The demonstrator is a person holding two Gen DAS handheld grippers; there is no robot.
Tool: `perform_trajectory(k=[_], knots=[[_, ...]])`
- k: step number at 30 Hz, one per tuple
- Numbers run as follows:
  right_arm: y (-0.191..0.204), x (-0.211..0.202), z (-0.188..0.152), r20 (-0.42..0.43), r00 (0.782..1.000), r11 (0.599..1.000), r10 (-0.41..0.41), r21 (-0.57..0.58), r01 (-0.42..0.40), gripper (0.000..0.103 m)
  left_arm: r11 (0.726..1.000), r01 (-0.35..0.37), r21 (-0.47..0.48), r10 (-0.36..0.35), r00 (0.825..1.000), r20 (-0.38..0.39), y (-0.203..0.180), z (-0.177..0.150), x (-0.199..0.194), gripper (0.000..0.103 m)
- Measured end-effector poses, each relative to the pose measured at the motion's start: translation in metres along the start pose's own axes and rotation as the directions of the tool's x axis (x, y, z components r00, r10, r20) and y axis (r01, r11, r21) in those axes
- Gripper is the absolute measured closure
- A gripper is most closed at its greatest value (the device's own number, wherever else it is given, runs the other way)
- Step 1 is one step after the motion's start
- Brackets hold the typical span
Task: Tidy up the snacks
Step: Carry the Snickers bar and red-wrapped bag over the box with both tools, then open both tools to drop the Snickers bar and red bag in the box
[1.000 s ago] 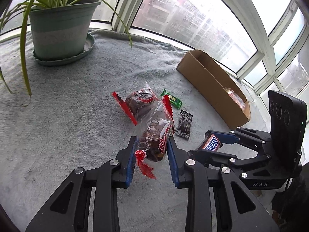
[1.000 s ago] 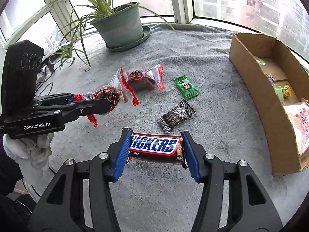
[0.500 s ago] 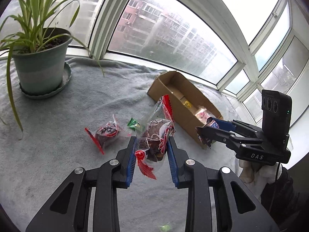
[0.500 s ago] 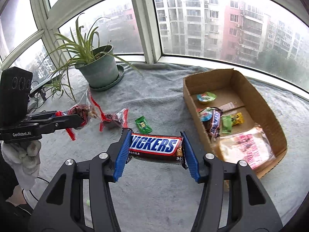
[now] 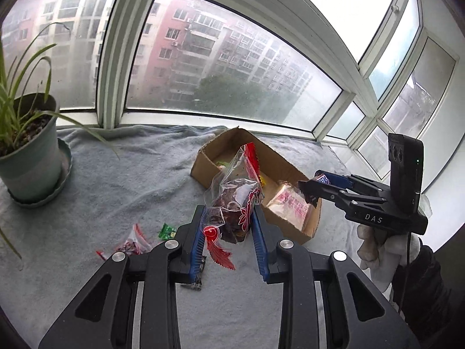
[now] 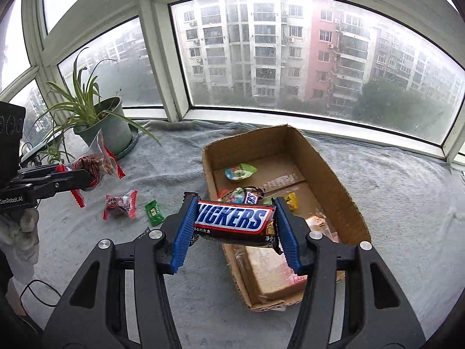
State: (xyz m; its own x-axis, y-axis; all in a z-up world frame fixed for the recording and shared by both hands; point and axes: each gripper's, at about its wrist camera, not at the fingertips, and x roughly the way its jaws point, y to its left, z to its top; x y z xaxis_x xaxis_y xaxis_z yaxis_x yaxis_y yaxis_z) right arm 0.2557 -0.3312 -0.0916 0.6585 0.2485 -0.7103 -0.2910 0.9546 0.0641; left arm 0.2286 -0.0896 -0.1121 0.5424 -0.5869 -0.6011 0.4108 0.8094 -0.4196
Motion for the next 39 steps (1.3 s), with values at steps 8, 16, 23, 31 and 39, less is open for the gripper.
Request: perform_trajectory(k=[8, 16, 23, 31, 39], knots=[[-0.034, 0.003, 0.009, 0.005, 0.999, 0.999, -0.05, 0.02, 0.05, 0.047, 0.995, -0.044, 0.087, 0.044, 0.999, 0.007, -0.025, 0.033, 0.031, 0.074], [-0.071, 0.02, 0.004, -0.03, 0.996, 0.995, -0.079, 0.064, 0.08, 0.047, 0.979, -0.063, 0.196, 0.068, 0.997, -0.023, -0.056, 0.045, 0.074, 0.074], [-0.087, 0.029, -0.001, -0.051, 0.995, 0.992, -0.089, 0.086, 0.093, 0.047, 0.976, -0.058, 0.21, 0.073, 0.995, -0.061, -0.066, 0.048, 0.104, 0.074], [-0.099, 0.042, -0.011, -0.084, 0.993, 0.989, -0.082, 0.115, 0.091, 0.047, 0.976, -0.058, 0.21, 0.08, 0.992, -0.099, -0.074, 0.049, 0.128, 0.074], [-0.103, 0.049, -0.016, -0.108, 0.99, 0.987, -0.087, 0.125, 0.1, 0.047, 0.97, -0.055, 0.238, 0.086, 0.989, -0.123, -0.086, 0.043, 0.138, 0.074]])
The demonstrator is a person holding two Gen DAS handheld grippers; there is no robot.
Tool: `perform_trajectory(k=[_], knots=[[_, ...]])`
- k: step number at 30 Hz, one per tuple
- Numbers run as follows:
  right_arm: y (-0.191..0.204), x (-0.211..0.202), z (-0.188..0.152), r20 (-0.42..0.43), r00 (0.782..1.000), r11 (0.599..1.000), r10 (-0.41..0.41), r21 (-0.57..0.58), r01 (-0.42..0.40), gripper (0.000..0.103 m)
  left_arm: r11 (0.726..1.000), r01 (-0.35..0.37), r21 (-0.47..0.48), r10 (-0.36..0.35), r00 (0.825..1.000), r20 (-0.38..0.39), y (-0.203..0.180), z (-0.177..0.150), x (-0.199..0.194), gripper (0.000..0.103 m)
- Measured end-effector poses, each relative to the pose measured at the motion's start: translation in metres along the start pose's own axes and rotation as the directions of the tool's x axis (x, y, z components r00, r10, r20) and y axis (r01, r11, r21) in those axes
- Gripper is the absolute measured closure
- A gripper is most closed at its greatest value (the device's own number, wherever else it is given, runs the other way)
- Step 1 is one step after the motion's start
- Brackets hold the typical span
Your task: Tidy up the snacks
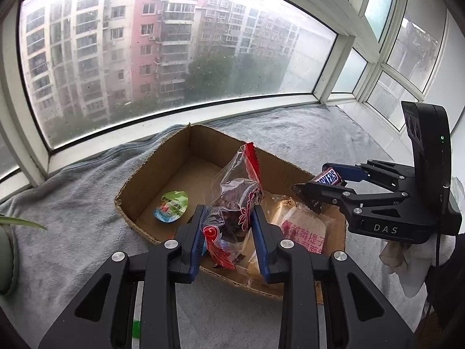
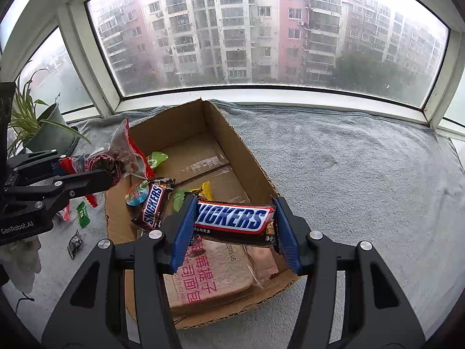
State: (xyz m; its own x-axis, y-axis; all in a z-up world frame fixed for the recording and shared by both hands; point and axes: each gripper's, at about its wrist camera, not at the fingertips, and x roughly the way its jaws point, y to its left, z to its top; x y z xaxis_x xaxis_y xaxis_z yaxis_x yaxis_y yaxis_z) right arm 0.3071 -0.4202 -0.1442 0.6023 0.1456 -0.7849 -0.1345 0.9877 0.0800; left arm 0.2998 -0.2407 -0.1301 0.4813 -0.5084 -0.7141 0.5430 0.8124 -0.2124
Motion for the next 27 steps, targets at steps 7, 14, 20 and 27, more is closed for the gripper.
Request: perform_trajectory(k=[7, 14, 20, 27], knots=[[0.002, 0.0, -0.001, 0.0, 1.0, 0.999, -0.031, -0.012, 0.031, 0.032, 1.0, 0.006, 0.002, -0.006, 1.0, -0.01, -0.007, 0.002, 0.006, 0.073], [0.008, -0.003, 0.0, 0.005, 0.998, 0.997, -0.059, -0.043, 0.059, 0.016, 1.0, -0.013, 0.003, 0.013, 1.0, 0.007, -0.008, 0.003, 0.001, 0.038], [0.011, -0.005, 0.001, 0.006, 0.998, 0.996, -0.066, -0.054, 0.066, 0.016, 1.0, -0.022, 0.016, 0.022, 1.0, 0.004, -0.01, 0.002, 0.001, 0.038], [0.015, -0.012, -0.001, 0.009, 0.997, 0.996, -0.071, -0.059, 0.072, 0.016, 0.999, -0.031, 0.015, 0.031, 0.999, 0.016, -0.009, 0.002, -0.007, 0.038]])
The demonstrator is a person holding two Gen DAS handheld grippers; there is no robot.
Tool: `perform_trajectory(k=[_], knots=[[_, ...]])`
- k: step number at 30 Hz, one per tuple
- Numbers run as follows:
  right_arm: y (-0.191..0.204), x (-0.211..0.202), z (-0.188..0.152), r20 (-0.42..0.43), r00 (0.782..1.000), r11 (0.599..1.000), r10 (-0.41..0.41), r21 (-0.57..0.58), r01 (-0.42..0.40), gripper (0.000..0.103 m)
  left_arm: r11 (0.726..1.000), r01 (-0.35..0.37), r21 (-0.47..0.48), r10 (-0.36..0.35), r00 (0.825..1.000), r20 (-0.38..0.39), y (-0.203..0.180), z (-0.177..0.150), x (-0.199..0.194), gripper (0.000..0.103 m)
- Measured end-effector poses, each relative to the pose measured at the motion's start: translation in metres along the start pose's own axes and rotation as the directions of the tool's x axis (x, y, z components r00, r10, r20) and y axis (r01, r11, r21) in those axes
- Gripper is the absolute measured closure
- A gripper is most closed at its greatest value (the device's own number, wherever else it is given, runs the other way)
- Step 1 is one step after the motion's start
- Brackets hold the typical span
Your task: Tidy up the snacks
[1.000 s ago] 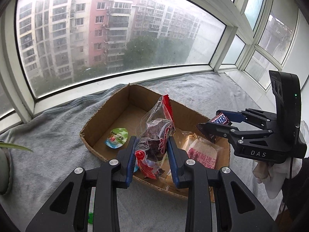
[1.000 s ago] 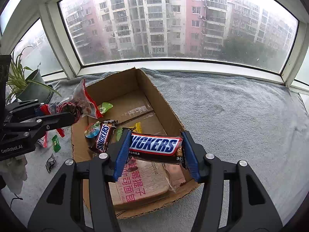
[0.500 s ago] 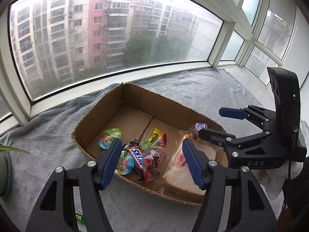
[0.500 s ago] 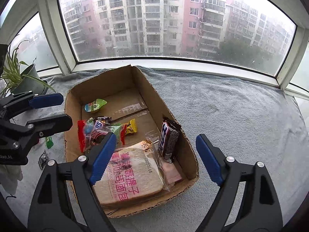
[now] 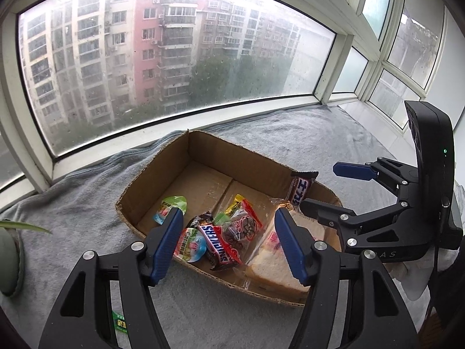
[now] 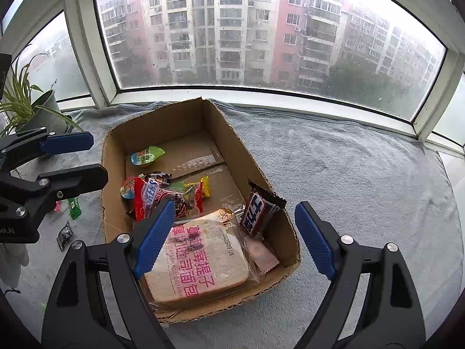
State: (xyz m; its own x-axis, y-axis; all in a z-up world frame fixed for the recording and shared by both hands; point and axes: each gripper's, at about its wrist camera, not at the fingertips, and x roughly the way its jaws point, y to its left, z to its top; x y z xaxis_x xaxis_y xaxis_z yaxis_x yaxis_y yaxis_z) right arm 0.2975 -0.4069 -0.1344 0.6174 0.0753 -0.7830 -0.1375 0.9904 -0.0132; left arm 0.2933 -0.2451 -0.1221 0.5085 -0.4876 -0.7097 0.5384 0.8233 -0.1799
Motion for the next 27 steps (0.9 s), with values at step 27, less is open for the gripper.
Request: perform_trajectory(k=[27], knots=[[0.089, -0.067, -0.029, 0.064, 0.984, 0.986, 0.165, -0.019, -0.165, 0.011, 0.981, -0.134, -0.139, 0.147, 0.986, 0.082, 0.101, -0.076, -0.136, 0.038]])
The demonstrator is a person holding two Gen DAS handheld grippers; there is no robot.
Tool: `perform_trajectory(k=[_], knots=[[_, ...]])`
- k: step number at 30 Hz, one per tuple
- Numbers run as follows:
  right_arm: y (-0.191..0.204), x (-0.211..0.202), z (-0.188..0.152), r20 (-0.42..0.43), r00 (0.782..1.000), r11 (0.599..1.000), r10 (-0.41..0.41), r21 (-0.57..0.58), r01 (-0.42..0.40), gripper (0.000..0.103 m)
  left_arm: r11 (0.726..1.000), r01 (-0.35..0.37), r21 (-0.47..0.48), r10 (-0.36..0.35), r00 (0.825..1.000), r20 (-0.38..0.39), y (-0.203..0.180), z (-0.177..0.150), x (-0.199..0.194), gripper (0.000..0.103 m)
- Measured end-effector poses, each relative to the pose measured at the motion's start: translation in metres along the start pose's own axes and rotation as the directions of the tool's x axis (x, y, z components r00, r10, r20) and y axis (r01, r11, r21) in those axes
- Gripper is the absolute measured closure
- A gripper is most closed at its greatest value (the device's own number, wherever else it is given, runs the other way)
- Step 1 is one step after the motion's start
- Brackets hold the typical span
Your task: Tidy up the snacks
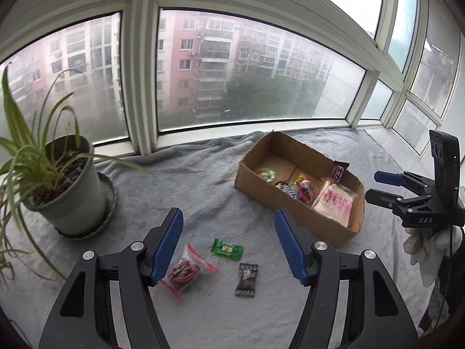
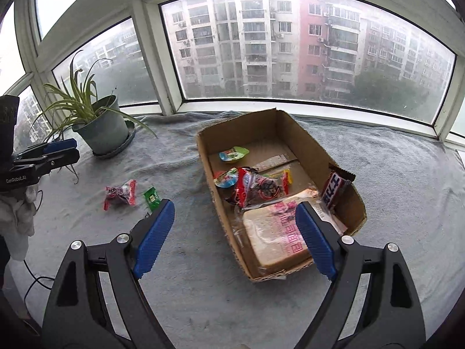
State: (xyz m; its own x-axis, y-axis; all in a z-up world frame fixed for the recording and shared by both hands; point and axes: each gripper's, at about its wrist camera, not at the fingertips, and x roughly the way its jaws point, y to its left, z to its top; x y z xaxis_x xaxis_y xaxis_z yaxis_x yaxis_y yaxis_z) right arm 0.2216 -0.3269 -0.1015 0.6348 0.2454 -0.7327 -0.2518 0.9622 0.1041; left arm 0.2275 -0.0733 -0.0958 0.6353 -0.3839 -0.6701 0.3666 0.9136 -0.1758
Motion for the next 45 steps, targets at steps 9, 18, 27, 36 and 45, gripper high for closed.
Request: perform_trajectory(k=[9, 18, 27, 36, 45], knots=[[0.043, 0.027, -0.012, -0.074, 0.993, 0.995, 0.094, -0.005, -0.095, 0.008, 0.993, -0.039, -0.108, 0.036, 0.999, -0.034, 0.038, -0.041, -0.014, 0.038], [0.073, 0.055, -0.017, -0.136, 0.984, 0.993, 0.118, 0.003, -0.119, 0.008, 0.993, -0.062, -0.105, 0.055, 0.996, -0.07, 0.05, -0.06, -0.007, 0.038], [0.083, 0.082, -0.02, -0.186, 0.977, 0.991, 0.108, 0.102, -0.09, 0.01, 0.998, -0.046, -0.05, 0.04, 0.993, -0.107, 0.056, -0.063, 0.01, 0.038], [0.096, 0.115, -0.029, -0.274, 0.943, 0.966, 0.187, 0.224, -0.126, 0.041, 0.999, 0.005, 0.051, 0.003, 0.989, -0.15, 0.058, -0.061, 0.032, 0.038], [0.112, 0.135, -0.032, -0.314, 0.933, 0.965, 0.176, 0.244, -0.1, 0.049, 0.99, 0.055, 0.133, -0.029, 0.981, -0.191, 0.06, -0.062, 0.052, 0.038]])
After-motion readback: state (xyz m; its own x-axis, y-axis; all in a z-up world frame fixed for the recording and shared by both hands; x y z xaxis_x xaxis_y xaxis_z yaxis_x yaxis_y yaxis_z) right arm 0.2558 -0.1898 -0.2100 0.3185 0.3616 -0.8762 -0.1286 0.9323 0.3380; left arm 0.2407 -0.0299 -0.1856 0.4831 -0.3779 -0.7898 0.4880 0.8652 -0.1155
